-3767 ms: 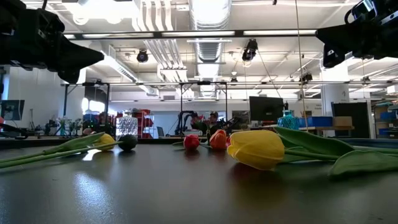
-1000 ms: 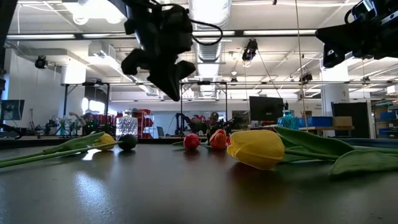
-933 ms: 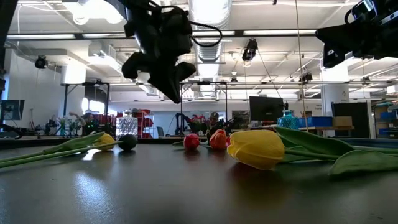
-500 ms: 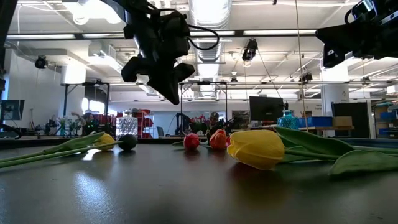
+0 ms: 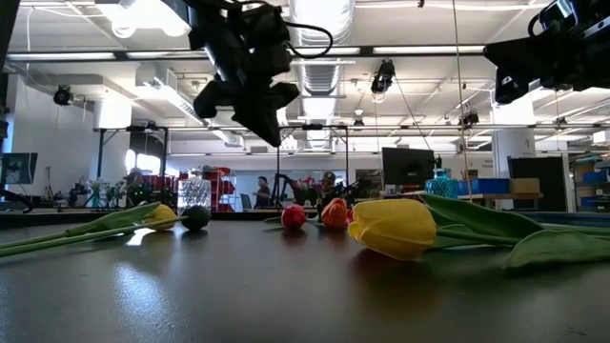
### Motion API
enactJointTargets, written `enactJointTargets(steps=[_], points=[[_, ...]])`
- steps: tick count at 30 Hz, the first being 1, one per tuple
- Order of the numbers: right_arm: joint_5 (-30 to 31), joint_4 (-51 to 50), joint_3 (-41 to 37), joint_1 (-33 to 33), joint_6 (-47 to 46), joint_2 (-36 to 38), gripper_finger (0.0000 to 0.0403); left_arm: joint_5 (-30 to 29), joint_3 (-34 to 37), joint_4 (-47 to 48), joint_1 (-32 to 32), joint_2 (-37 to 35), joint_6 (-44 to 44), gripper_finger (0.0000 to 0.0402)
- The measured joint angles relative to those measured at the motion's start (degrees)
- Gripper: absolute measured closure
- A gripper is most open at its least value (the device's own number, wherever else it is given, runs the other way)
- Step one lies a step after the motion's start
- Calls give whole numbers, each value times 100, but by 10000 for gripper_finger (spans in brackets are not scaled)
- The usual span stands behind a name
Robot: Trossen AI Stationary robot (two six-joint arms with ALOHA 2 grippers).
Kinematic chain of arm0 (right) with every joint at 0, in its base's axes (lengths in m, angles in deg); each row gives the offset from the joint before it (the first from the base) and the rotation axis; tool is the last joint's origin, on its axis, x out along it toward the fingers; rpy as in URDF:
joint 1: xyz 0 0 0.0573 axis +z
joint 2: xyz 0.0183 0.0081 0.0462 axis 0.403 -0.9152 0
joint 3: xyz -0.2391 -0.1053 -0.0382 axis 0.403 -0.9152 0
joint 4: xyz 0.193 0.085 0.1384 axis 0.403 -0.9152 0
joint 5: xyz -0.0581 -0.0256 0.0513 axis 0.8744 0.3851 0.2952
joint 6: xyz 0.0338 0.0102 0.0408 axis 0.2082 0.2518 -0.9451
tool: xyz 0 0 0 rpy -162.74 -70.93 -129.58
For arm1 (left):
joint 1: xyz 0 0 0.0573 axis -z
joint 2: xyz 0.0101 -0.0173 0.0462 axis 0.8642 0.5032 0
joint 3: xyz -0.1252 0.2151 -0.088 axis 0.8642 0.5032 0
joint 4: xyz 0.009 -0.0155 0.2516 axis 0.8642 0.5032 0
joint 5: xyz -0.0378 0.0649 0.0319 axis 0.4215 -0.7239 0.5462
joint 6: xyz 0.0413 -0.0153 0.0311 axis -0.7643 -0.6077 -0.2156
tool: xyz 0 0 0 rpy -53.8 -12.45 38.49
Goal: Sort flowers into vase by color
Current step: Put the top red tulip into the blue vase
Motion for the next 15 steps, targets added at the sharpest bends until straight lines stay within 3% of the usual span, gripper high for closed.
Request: enactJointTargets(steps=[8,15], points=[[0,-1,0,-1,0,0,393,14,0,140,-311,17,-55,402],[0,-1,1,0,0,0,393,602,0,-167,-692,73,52,401]])
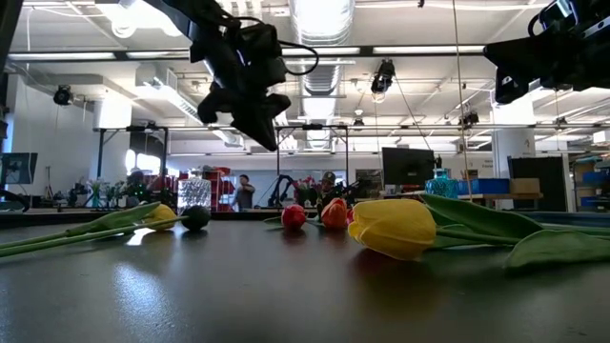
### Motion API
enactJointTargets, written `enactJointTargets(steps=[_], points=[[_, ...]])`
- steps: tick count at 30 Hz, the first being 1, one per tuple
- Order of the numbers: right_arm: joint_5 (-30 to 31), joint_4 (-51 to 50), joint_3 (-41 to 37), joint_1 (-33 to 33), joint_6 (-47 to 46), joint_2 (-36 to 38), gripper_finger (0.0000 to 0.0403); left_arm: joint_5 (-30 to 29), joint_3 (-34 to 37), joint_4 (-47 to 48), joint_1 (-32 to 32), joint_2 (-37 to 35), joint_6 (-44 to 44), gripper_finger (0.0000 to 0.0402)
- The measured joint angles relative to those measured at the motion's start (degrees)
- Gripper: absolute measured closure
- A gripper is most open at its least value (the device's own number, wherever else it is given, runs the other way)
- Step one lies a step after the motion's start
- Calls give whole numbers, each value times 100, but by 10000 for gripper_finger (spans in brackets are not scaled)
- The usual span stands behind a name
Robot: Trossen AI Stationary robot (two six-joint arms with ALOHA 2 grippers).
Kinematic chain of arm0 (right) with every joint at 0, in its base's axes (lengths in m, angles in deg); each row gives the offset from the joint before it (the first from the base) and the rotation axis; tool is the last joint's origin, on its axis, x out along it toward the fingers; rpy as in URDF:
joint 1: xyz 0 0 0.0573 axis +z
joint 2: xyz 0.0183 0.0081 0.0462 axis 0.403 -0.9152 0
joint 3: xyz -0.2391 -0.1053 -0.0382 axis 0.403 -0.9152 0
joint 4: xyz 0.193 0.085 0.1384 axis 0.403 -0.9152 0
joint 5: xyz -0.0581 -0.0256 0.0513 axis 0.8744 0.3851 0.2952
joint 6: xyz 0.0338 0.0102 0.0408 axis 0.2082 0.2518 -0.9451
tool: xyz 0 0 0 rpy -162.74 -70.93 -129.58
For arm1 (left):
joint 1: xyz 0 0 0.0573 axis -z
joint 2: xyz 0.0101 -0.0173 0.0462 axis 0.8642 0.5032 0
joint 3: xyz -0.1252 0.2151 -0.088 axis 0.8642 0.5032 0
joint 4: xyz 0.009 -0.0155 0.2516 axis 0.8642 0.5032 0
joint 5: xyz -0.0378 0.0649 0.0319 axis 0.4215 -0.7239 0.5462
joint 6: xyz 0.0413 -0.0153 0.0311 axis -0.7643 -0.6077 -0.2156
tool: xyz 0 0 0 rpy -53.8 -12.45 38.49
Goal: Sort flowers into vase by color
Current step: Put the top red tulip into the blue vase
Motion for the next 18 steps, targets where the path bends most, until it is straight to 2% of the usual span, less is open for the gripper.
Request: enactJointTargets(steps=[10,18], points=[[0,1,0,0,0,-2,393,-75,-48,79,-76,309,-535,402],[-2,-1,-1,-2,0,-1,393,-95,-996,782,-245,1196,-888,402]])
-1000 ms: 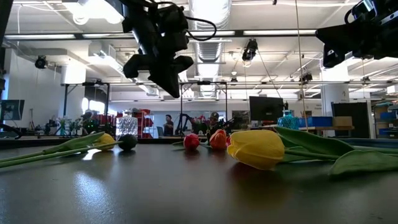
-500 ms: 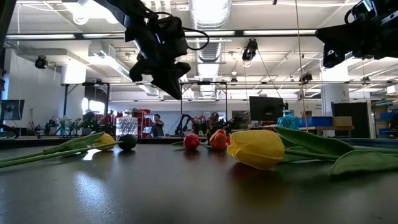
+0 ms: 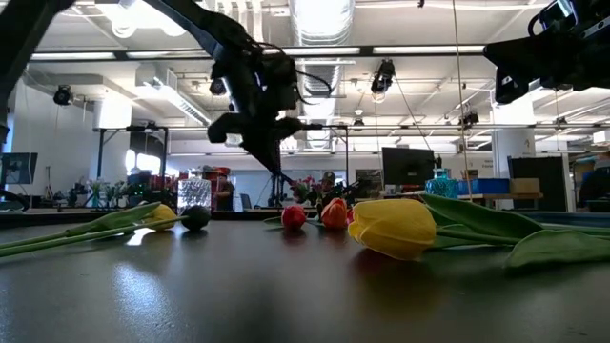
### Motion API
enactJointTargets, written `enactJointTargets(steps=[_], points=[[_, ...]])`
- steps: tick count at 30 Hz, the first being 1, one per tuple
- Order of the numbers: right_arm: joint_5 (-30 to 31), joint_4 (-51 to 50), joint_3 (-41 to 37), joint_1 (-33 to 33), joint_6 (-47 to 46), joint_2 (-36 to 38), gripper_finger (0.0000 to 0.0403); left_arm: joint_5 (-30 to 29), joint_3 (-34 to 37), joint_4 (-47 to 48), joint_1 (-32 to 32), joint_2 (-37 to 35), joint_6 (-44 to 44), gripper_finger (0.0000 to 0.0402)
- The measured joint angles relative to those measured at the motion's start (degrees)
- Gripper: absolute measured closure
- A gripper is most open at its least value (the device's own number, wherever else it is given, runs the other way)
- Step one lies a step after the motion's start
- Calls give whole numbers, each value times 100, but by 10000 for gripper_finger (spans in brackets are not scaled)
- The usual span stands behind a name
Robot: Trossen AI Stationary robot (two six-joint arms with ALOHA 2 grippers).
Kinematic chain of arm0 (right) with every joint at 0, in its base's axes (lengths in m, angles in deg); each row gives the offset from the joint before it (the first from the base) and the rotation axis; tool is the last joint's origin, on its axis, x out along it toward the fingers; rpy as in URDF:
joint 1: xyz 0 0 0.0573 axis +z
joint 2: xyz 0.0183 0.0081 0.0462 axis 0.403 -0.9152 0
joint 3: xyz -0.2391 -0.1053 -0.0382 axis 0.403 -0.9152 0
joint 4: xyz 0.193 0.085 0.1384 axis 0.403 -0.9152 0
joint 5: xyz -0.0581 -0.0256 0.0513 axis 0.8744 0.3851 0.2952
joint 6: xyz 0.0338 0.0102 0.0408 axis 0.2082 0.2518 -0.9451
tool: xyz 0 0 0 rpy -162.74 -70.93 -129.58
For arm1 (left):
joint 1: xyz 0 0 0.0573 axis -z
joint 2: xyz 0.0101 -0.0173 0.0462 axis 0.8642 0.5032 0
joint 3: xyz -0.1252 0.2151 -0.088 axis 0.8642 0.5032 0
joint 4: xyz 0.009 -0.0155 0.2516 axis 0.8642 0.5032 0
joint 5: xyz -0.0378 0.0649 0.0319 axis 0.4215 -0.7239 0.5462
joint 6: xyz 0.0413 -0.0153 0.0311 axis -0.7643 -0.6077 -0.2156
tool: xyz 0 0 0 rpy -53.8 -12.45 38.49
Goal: Sort flowers into vase by color
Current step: Put the top red tulip into the blue vase
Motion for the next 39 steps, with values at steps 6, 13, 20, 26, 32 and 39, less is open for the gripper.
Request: enactJointTargets(steps=[6,13,20,26,32,39], points=[[2,-2,0,2,0,-1,393,28,-1075,990,-111,733,20,402],[0,-4,-1,2,0,-1,393,-432,-1798,1293,-130,1407,117,395],[0,-4,-1,2,0,1,393,-1111,-2039,1216,-136,1848,-401,355],[1,-4,1,1,0,1,393,-1131,-2315,1029,-133,2042,-735,334],[2,-7,1,2,0,-1,393,-1238,-2385,1051,-212,2265,-1002,333],[0,-4,-1,2,0,1,393,-1332,-2385,984,-333,2364,-1280,333]])
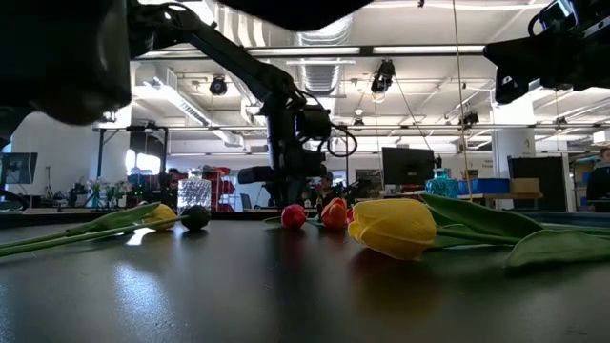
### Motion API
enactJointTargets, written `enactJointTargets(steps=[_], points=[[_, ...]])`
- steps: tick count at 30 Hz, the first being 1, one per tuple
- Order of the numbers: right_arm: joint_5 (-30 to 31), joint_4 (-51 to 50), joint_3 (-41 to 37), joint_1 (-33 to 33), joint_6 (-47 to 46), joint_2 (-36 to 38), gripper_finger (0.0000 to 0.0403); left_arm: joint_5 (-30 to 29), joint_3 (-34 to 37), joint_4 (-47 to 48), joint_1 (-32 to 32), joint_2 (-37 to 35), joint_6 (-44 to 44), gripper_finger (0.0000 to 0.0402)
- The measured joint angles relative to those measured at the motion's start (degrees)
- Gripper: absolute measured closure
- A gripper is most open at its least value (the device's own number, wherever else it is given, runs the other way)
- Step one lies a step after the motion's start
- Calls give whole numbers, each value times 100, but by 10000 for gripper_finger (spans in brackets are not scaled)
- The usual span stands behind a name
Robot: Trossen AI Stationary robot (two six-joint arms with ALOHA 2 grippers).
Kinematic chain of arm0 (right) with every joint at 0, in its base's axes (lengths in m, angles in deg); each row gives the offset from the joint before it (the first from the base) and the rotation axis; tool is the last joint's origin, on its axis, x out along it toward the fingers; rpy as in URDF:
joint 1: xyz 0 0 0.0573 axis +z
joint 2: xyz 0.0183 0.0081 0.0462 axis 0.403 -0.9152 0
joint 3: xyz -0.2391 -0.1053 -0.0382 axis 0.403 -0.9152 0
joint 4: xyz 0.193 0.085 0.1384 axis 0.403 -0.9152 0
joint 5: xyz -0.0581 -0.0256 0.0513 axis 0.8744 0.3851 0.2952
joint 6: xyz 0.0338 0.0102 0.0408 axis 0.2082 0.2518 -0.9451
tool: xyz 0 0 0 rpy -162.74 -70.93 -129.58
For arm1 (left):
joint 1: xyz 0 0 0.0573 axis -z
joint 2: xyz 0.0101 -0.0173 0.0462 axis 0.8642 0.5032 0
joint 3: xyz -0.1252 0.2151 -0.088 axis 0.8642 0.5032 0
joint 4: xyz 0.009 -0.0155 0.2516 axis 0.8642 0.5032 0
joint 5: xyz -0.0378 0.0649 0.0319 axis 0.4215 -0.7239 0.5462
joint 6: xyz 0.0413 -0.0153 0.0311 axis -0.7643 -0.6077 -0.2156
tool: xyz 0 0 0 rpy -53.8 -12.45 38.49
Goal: Sort flowers into vase by color
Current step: Put the top red tulip into the blue vase
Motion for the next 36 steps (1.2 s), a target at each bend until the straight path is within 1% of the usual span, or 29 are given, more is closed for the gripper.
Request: enactJointTargets(steps=[12,16,21,25,32,36], points=[[2,0,2,0,0,-2,393,1,-13,-92,-190,236,-336,335],[1,0,1,-1,0,-2,393,-26,-15,-85,-198,311,-329,353],[2,0,2,-2,0,-2,393,-61,-13,-116,-200,328,-337,393],[1,0,1,-1,0,-1,393,-75,-60,-71,-200,315,-337,398],[1,0,2,0,0,-1,393,-134,-648,623,-213,390,-99,401],[2,0,2,-2,0,-2,393,115,-1070,993,-218,372,75,401]])
